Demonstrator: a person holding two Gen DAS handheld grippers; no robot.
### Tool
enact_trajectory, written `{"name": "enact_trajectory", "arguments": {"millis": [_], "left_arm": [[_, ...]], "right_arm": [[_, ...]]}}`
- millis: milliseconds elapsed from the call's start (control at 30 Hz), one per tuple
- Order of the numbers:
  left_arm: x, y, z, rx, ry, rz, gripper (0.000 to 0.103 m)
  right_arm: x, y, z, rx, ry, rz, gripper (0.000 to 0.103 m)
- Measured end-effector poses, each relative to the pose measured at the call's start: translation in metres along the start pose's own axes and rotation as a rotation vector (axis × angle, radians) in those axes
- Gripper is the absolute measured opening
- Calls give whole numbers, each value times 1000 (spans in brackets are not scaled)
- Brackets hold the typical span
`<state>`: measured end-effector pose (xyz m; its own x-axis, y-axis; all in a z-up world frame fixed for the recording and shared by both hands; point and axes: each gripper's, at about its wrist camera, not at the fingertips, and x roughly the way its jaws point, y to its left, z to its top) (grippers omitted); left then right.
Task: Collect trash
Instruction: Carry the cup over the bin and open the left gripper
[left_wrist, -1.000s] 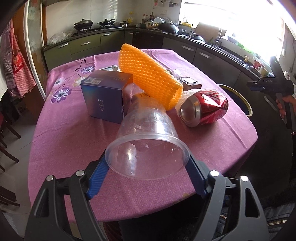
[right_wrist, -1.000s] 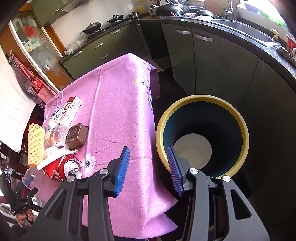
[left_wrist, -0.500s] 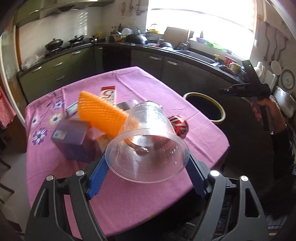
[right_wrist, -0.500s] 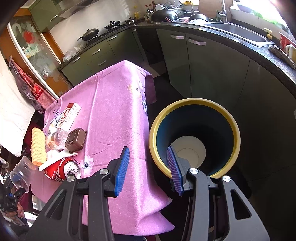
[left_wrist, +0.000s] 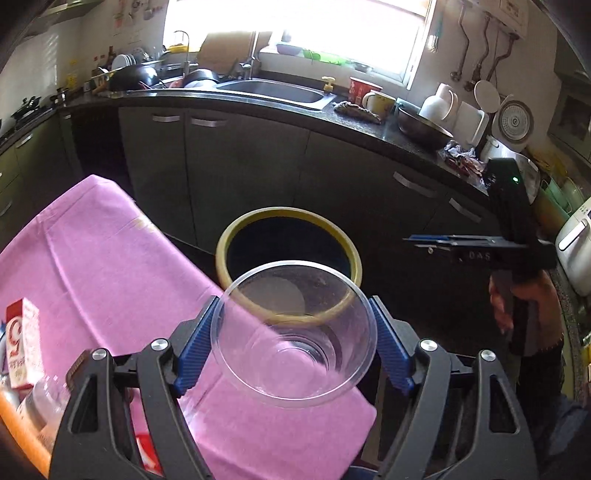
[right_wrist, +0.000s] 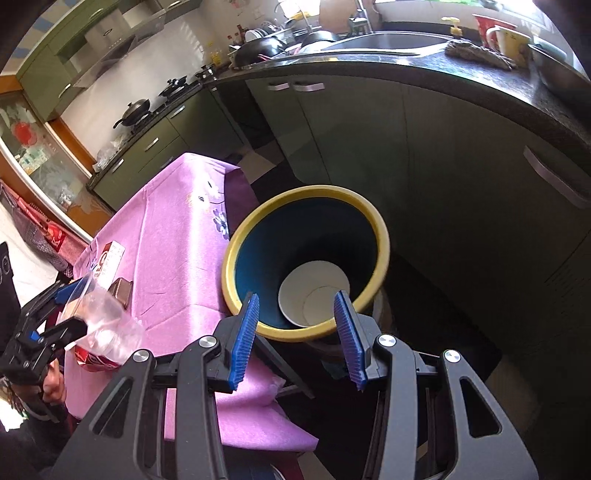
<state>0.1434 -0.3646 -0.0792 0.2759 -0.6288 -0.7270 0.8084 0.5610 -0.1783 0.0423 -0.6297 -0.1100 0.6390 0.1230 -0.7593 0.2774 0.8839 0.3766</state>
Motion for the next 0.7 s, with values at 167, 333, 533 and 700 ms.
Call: {"name": "enact_trajectory", "arguments": {"millis": [167, 333, 533, 700], "left_arm": [[63, -12, 35, 10, 43, 11, 75], [107, -17, 53, -8, 87, 33, 75], [123, -19, 57, 1, 112, 88, 90], [72, -19, 46, 18, 29, 111, 90]], "right_arm": [[-4, -30, -11, 56, -3, -7, 43], [-4, -49, -19, 95, 1, -4, 44], [-2, -50, -21, 94, 1, 1, 47], [2, -35, -21, 66, 5, 5, 47]]}}
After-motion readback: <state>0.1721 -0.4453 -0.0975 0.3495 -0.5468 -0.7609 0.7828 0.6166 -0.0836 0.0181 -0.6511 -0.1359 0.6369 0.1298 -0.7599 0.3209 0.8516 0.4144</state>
